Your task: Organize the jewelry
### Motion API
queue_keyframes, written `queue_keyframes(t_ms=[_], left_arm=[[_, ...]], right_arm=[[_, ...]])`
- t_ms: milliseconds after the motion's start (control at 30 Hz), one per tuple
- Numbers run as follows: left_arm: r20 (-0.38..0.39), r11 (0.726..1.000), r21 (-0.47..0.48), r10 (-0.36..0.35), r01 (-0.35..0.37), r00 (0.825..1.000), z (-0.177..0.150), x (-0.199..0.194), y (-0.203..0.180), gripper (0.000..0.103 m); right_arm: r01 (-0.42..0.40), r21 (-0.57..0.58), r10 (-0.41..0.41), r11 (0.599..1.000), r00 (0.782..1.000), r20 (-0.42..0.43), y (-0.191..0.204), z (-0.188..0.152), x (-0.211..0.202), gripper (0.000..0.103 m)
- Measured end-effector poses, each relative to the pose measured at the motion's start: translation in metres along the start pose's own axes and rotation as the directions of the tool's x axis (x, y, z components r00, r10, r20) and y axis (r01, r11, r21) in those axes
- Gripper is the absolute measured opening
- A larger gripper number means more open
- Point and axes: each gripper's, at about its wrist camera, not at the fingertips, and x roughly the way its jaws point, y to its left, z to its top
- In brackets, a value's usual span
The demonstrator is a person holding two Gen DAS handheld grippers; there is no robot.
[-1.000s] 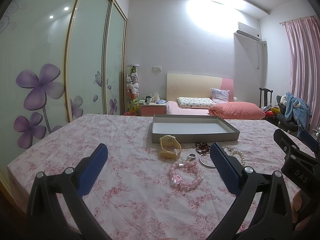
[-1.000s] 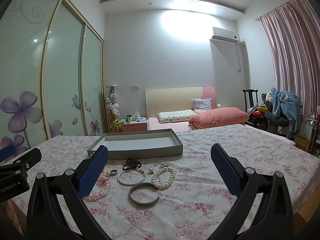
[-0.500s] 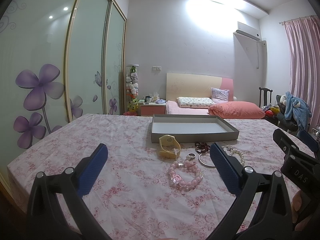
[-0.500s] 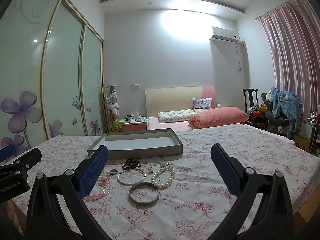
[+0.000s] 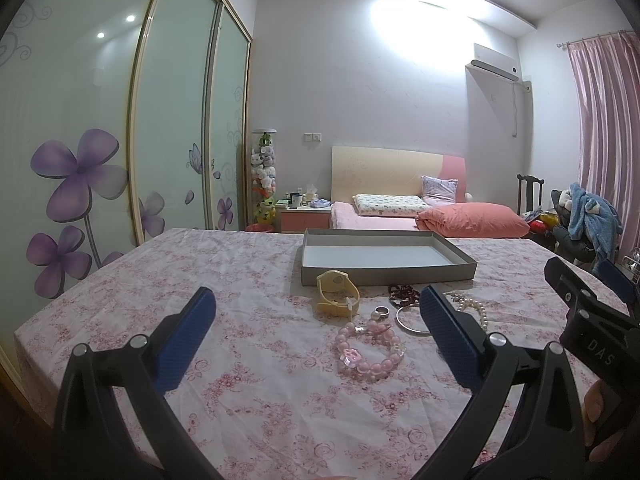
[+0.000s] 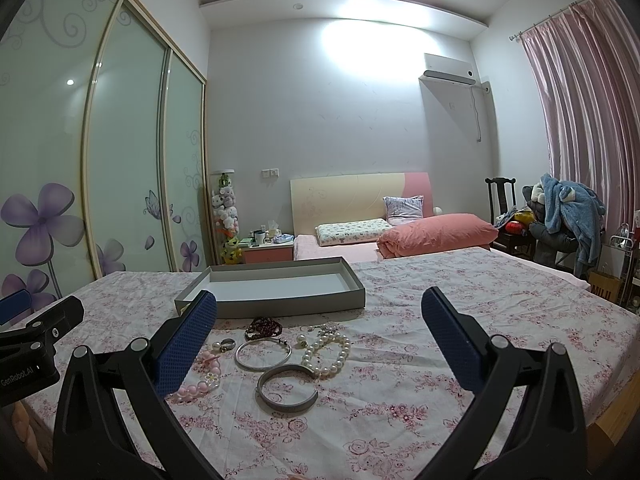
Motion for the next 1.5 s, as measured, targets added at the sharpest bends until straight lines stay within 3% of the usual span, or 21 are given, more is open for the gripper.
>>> queue_keyframes(t_ms=[333, 433, 500, 667, 900, 1067, 1200, 1333, 1400, 1500], left_arm=[[-0.008, 1.0, 0.003, -0.002, 0.002, 1.0, -0.01, 0.003, -0.003, 0.099], [-0.031, 1.0, 0.008, -0.011, 0.012, 0.999, -0.007, 0.008, -0.005, 0.099], [-0.087, 0.999, 0.016, -0.033, 0.034, 0.996, -0.015, 0.023, -0.008, 0.099], [-0.283, 0.992, 0.04, -0.103, 0.119, 0.954, -0.026, 0.067, -0.012, 0.099], [-0.426, 0.982, 0.008, -0.168, 0.189, 0.889, -0.036, 0.118, -0.016, 0.097], [-0.498, 0.988, -0.033, -0.149, 0.153, 0.854, -0.038, 0.158, -0.009, 0.076], [-0.561, 0.987, -0.071, -0.159, 0.144, 0.812, -0.045, 0.18, -0.006, 0.059], [-0.561, 0.988, -0.042, -0.146, 0.149, 0.815, -0.046, 0.184, -0.011, 0.049], [-0.562, 0.988, -0.036, -0.145, 0.151, 0.814, -0.045, 0.186, -0.012, 0.032], [-0.565, 0.986, -0.035, -0.152, 0.161, 0.811, -0.046, 0.186, -0.013, 0.017]], right_arm=[[0.0, 0.0, 0.0, 1.0, 1.0, -0.003, 0.0, -0.002, 0.0, 0.101], [0.001, 0.001, -0.001, 1.0, 1.0, -0.01, -0.002, -0.005, 0.002, 0.101], [0.004, 0.004, -0.004, 1.0, 1.0, -0.019, -0.004, -0.013, 0.007, 0.101], [0.013, 0.028, -0.011, 1.0, 0.998, -0.061, -0.009, -0.02, 0.016, 0.101], [0.028, 0.052, -0.022, 0.998, 0.994, -0.109, -0.015, -0.022, 0.03, 0.101], [0.034, 0.056, -0.026, 0.998, 0.991, -0.133, -0.015, -0.023, 0.038, 0.101], [0.043, 0.062, -0.033, 0.997, 0.988, -0.148, -0.018, -0.024, 0.043, 0.101], [0.048, 0.067, -0.036, 0.997, 0.985, -0.167, -0.019, -0.025, 0.049, 0.101], [0.047, 0.068, -0.034, 0.997, 0.983, -0.18, -0.018, -0.026, 0.051, 0.101], [0.045, 0.067, -0.031, 0.997, 0.981, -0.191, -0.017, -0.027, 0.053, 0.101]])
